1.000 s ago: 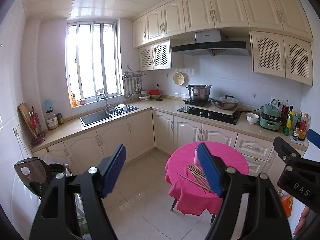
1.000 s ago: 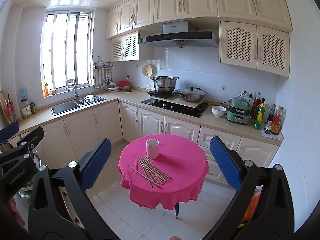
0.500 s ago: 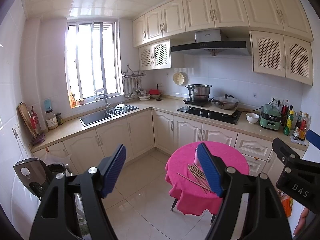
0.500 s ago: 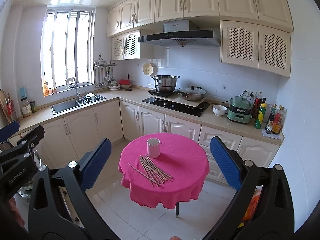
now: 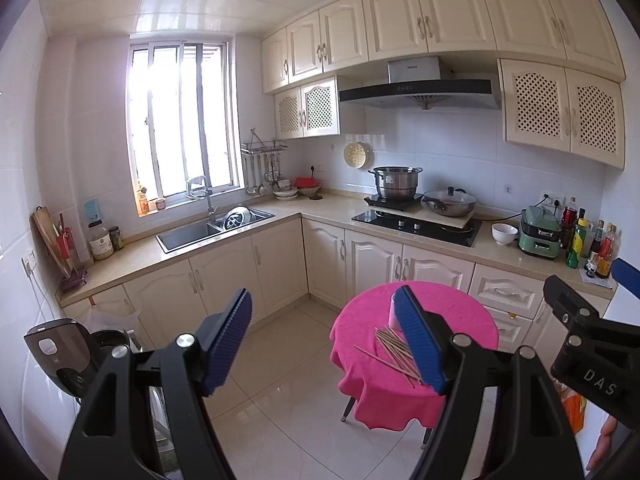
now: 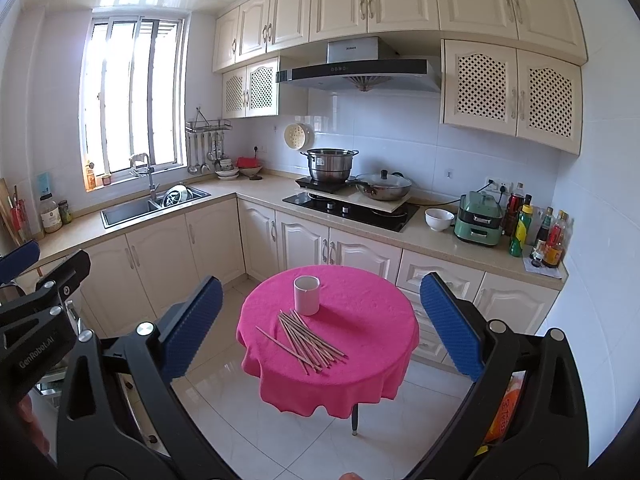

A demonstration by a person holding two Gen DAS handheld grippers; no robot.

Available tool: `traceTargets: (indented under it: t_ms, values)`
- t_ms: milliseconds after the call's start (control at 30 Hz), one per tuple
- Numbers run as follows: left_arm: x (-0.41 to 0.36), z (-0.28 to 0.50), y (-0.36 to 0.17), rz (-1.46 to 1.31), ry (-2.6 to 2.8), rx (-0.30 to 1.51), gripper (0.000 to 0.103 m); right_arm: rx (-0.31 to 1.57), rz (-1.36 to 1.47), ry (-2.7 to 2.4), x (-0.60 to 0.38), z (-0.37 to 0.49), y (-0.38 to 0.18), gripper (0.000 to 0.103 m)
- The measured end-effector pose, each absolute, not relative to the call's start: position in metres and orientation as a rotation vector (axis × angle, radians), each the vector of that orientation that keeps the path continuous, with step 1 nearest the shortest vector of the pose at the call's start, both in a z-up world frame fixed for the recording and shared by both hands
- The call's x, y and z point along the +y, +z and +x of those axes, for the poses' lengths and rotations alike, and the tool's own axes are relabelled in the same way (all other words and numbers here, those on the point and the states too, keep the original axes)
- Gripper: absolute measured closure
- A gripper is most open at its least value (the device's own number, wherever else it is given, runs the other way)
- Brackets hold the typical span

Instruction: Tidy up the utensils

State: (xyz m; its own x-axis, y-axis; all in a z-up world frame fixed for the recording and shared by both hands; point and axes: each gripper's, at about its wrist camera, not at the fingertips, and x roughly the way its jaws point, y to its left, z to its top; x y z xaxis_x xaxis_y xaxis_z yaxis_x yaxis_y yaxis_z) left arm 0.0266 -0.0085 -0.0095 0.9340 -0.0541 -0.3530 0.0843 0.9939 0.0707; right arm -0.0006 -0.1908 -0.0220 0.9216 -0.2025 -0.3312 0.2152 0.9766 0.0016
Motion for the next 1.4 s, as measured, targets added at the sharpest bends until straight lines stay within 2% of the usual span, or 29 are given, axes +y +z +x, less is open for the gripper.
traceTargets:
  t_ms: [900, 1200, 1400]
  values:
    - [-0.006, 0.075, -0.037, 0.111, -0.118, 0.421, 0.030, 0.432, 0.061, -0.228, -0.183, 0.046, -0.050, 0.006]
    - [-0.034, 0.125, -0.054, 0.115, -0.097, 0.465, 0.030, 0.457, 0.037, -0.174, -0.206, 0.096, -0.070, 0.006]
    - [-0.080, 0.182, -0.070, 0.131, -0.046, 0.508, 0.030, 0.491, 0.043, -0.113, -0.246, 0.157, -0.087, 0.006]
